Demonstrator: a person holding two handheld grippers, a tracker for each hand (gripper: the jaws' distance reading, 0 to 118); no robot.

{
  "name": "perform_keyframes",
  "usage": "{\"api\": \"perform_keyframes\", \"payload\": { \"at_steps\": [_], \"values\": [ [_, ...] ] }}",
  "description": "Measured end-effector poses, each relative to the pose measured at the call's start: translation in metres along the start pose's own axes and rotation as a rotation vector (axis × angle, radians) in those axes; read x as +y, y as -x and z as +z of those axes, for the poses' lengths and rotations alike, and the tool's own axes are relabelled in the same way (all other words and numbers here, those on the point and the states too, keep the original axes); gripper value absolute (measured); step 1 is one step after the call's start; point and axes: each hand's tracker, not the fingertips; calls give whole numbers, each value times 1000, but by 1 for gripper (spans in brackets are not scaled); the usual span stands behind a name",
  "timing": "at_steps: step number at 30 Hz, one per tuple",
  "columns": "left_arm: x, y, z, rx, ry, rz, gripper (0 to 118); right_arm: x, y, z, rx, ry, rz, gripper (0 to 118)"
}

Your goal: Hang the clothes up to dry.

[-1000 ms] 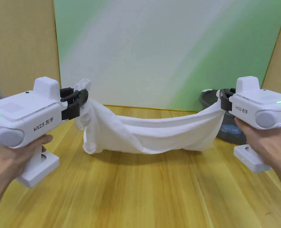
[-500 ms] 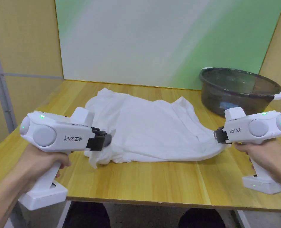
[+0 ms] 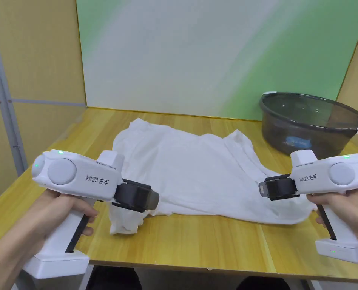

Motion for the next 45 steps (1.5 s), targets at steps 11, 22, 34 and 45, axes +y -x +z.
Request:
{"api": "perform_keyframes", "payload": {
  "at_steps": [11,22,34,45],
  "values": [
    [74,37,61,405,-446,-113,103,98,59,29,33,-497,-99,115],
    [73,39,12,580,-686,-24,0,141,51,-41,159,-565,-74,0],
    [67,43,-4,700,-676,-93,0,159,96,-35,487,-193,380,37],
    [44,22,-18,639,-648,-104,0,78,152,-102,605,376,873,105]
  ]
}}
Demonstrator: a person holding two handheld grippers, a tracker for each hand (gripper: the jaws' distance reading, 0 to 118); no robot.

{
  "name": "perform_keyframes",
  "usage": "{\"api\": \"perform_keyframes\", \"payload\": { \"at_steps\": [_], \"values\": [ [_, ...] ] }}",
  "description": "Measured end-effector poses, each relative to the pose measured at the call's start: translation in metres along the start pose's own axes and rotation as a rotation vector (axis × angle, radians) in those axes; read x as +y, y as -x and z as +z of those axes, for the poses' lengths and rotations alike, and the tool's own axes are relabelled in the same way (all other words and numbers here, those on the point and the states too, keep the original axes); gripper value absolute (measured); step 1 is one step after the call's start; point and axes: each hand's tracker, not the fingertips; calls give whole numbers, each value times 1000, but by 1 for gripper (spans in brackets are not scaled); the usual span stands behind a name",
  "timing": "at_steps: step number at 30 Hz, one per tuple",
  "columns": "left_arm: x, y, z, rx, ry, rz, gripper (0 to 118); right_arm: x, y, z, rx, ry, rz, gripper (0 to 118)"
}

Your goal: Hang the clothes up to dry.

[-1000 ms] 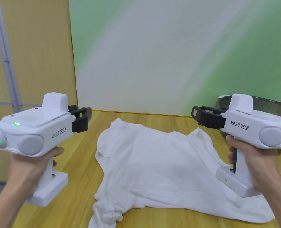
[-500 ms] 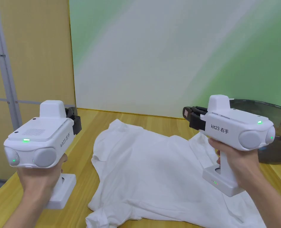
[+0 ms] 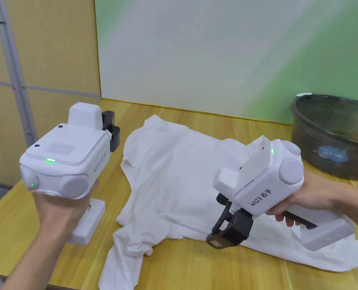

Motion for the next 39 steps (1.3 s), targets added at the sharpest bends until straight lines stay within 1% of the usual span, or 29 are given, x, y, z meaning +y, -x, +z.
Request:
{"api": "perform_keyframes", "payload": {
  "at_steps": [2,5,8,9,11,12,15,16,17,18,19,20,22,23,24,26,28,29,30,33,35,37,39],
  "values": [
    [-2,1,1,-13,8,24,0,-2,1,-9,-9,40,3,98],
    [-4,3,2,17,-4,35,0,-3,-9,-13,5,44,1,97],
    [-4,3,2,16,-5,38,0,-4,-9,-13,3,70,-3,86],
    [-5,2,3,15,0,35,0,-4,-8,-12,4,79,-1,86],
    [-6,1,4,13,1,30,0,-5,-4,-9,18,71,15,66],
    [-6,1,4,11,4,28,0,-5,-11,-13,35,65,13,60],
    [-6,3,3,-8,4,79,0,-5,-13,-13,40,58,2,60],
    [-6,3,3,-11,6,85,0,-3,-5,-11,33,53,5,59],
    [-6,3,4,-9,5,86,0,-3,-3,-11,35,46,5,56],
    [-7,2,4,-9,6,84,0,-3,-2,-10,39,38,1,43],
    [-7,2,4,-7,9,75,0,-3,-2,-11,46,37,-5,34],
    [-8,2,5,-9,8,73,0,-3,-1,-11,44,33,-8,26],
    [-8,2,5,-17,15,75,0,-4,1,-11,35,31,-8,24],
    [-8,2,5,-23,15,87,0,-4,1,-12,37,32,-18,18],
    [-9,2,5,-36,9,103,0,-5,-11,-16,50,36,-51,7],
    [-6,0,6,-31,7,105,0,-7,-16,-17,59,28,-120,4],
    [-5,-1,6,-42,0,93,0,-10,-18,-20,47,15,-98,3],
    [-5,-2,6,-44,-1,88,0,-12,-17,-19,31,-5,-91,2],
    [-4,-2,6,-41,0,82,0,-14,-14,-17,0,-33,-66,2],
    [-4,-2,8,-44,-4,93,0,-19,-1,-10,49,-37,-79,2],
    [-4,-3,7,-49,1,96,0,-22,5,-3,54,-42,-76,2],
    [-4,-4,8,-53,1,94,0,-28,8,8,84,-64,-96,2],
    [-4,-6,8,-61,1,93,0,-37,15,21,81,-79,-97,2]
  ]
}}
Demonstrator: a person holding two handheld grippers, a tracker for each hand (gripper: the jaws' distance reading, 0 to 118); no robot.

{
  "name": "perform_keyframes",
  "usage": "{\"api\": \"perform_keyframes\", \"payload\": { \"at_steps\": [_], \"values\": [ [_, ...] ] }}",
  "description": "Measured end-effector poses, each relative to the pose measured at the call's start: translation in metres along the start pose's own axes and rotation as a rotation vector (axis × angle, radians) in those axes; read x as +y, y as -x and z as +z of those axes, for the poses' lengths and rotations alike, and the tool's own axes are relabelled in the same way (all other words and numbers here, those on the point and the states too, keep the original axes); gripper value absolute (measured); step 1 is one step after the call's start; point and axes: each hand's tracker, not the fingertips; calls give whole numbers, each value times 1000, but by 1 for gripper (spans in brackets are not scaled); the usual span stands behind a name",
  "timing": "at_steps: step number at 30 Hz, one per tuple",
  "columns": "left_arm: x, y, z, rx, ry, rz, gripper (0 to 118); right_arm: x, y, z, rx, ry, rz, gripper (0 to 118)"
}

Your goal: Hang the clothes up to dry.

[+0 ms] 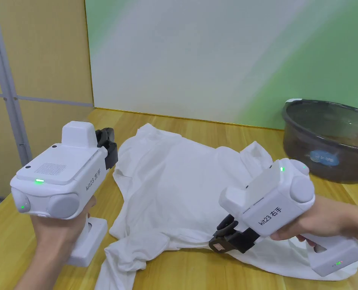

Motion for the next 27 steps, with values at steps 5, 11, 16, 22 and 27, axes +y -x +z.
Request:
{"api": "perform_keyframes", "payload": {
  "at_steps": [5,11,16,22,27],
  "values": [
    [5,-10,-5,-44,-3,20,0,-46,-1,25,42,-11,-111,2],
    [8,-31,-10,-117,3,3,0,-109,4,57,-20,43,-254,2],
    [7,-49,-14,-154,-13,-11,0,-159,-18,85,-120,141,-387,2],
    [1,-57,-21,-175,-5,-19,0,-184,-60,110,-210,214,-584,2],
    [-3,-62,-33,-180,20,-38,0,-164,-101,114,-366,294,-621,2]
  ]
}}
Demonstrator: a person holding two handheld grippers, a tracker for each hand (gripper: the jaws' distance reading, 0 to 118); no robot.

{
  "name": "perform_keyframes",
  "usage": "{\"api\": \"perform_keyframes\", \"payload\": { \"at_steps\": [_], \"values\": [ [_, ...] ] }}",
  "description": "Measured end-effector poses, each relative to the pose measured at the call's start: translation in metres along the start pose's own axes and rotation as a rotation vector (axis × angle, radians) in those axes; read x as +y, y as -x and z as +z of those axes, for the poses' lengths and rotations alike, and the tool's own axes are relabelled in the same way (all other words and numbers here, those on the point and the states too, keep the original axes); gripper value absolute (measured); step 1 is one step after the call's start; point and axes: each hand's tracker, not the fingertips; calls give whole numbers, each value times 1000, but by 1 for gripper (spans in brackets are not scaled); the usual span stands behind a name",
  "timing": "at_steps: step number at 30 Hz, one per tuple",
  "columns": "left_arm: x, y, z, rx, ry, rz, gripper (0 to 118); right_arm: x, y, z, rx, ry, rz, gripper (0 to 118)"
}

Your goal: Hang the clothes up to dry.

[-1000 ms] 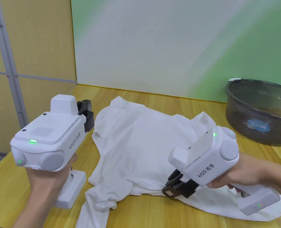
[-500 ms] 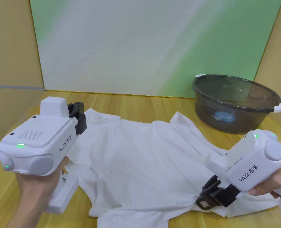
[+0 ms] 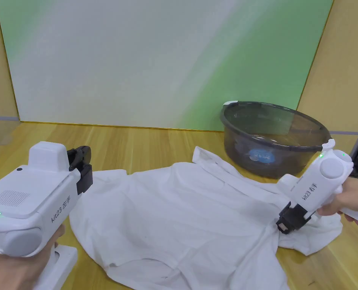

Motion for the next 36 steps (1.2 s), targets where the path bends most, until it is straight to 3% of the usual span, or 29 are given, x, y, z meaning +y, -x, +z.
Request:
{"api": "perform_keyframes", "payload": {
  "at_steps": [5,6,10,13,19,22,25,26,27,29,30,33,34,36],
  "values": [
    [-6,3,-6,-2,9,9,0,59,-21,-19,-194,15,-15,2],
    [-8,4,-6,8,10,-4,0,77,-42,-34,-197,13,-6,2],
    [-16,12,-7,31,8,-15,0,134,-51,-58,-204,23,103,2],
    [-22,19,-9,65,7,-18,0,168,-45,-60,-219,-24,88,2],
    [-30,25,-20,96,26,11,0,209,-34,-65,-126,-114,33,2],
    [-34,22,-23,112,41,9,0,205,-31,-67,-102,-118,-48,2],
    [-34,22,-17,110,35,27,0,189,-34,-60,-111,-158,-52,2],
    [-34,21,-16,110,32,29,0,182,-32,-55,-107,-176,-48,6],
    [-33,21,-15,110,29,27,0,174,-34,-50,-126,-218,-47,32],
    [-30,21,-15,111,30,30,0,154,-34,-35,-166,-314,-54,104],
    [-28,21,-14,114,27,30,0,136,-13,-15,-172,-371,-59,118],
    [-18,19,-12,129,27,27,0,81,5,24,21,-557,-123,115],
    [-14,19,-11,133,22,31,0,66,14,42,25,-649,-145,114],
    [-9,17,-10,164,-6,47,0,26,39,65,-74,-846,-219,115]
  ]
}}
